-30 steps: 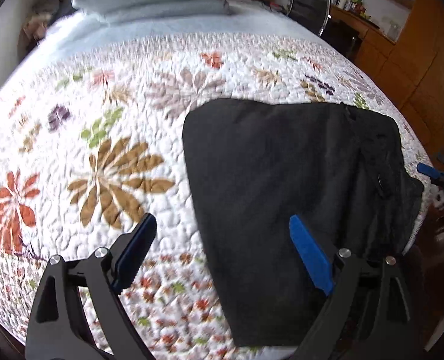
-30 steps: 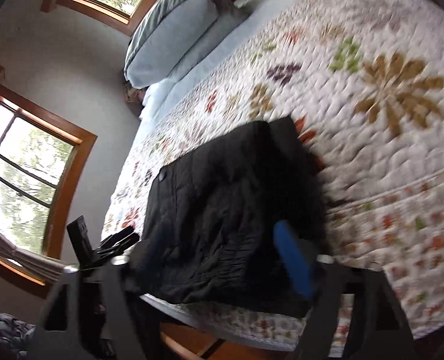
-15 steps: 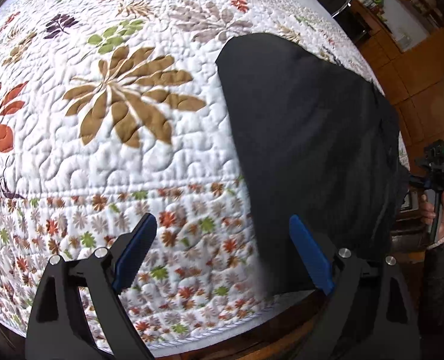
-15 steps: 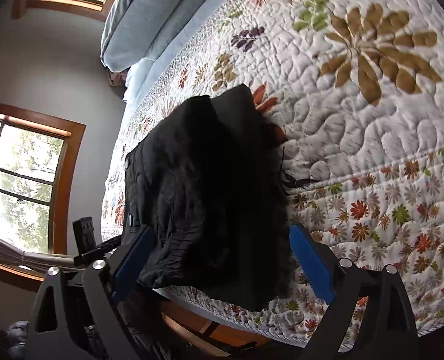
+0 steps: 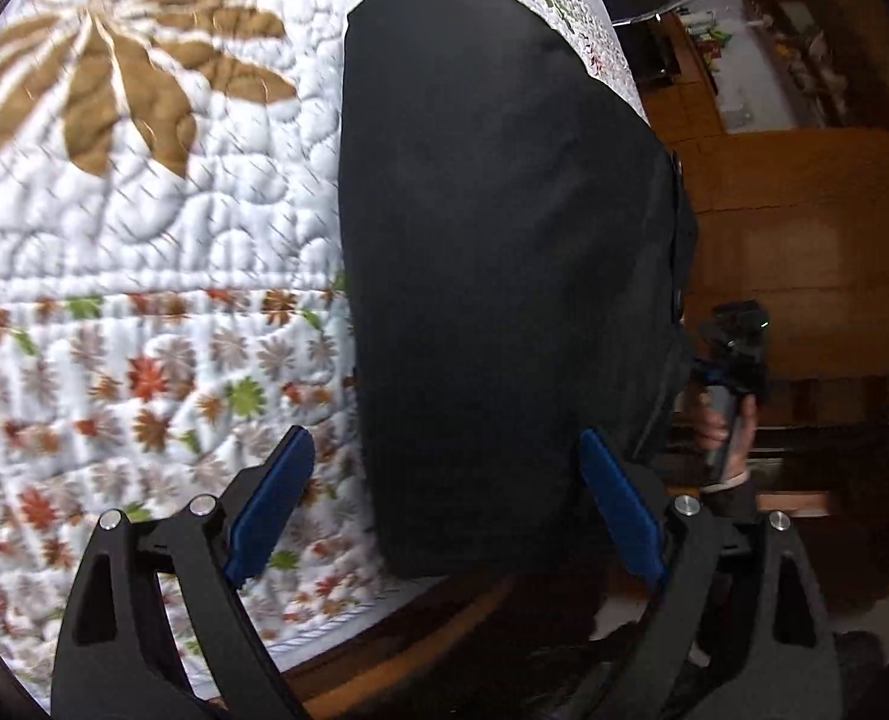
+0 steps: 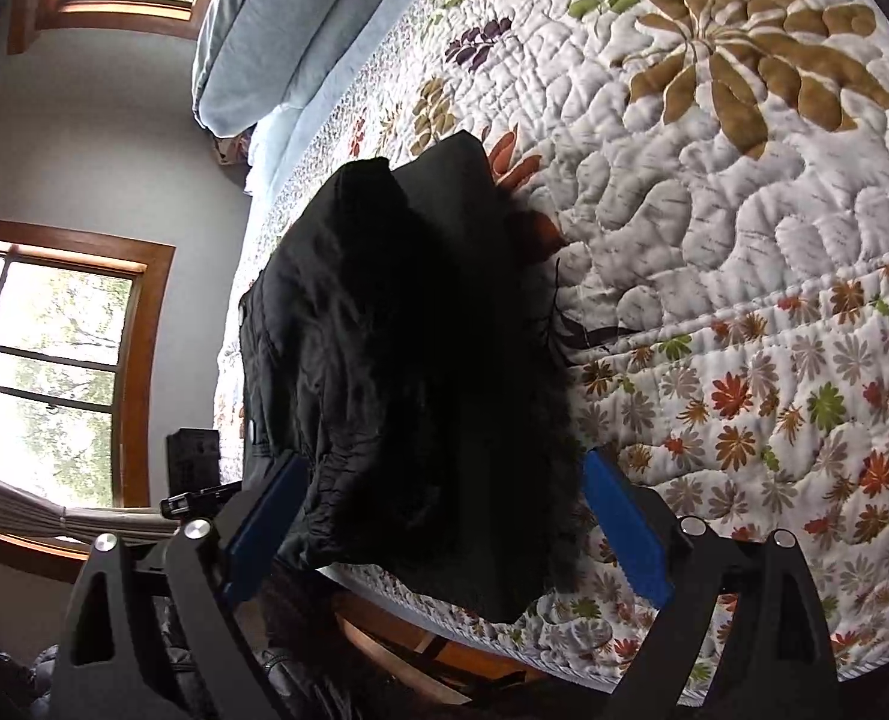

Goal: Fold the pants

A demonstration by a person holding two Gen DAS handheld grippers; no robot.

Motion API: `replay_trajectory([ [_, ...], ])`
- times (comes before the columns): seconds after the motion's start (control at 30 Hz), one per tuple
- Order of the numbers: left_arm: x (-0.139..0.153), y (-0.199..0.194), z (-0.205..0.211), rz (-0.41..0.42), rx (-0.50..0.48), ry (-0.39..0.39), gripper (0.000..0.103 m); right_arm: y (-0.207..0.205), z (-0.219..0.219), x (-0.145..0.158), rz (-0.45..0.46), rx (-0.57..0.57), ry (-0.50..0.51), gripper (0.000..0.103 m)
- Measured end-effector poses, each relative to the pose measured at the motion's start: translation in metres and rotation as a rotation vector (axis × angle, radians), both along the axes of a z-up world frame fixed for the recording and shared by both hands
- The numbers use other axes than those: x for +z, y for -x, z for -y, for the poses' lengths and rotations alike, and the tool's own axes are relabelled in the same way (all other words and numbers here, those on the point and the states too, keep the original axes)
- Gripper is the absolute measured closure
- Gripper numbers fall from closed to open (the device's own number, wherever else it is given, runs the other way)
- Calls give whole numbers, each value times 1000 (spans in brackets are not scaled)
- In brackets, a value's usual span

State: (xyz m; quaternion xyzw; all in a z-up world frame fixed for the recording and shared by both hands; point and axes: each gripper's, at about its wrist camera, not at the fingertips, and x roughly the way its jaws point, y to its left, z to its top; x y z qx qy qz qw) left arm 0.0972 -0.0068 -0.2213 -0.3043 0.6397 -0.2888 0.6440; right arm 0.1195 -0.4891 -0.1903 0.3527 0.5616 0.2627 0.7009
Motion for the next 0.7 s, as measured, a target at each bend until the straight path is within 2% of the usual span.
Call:
replay_trajectory([
  [0.1, -11, -5, 6, -61, 8, 100, 21, -4, -3, -5, -12, 6, -13, 9],
  [0.43, -23, -13, 26, -116, -2, 158, 21, -14, -17, -16, -36, 43, -48, 4],
  [0.7, -22, -26, 29, -114, -12, 148, 24, -23, -33, -17, -37, 84, -27, 3],
])
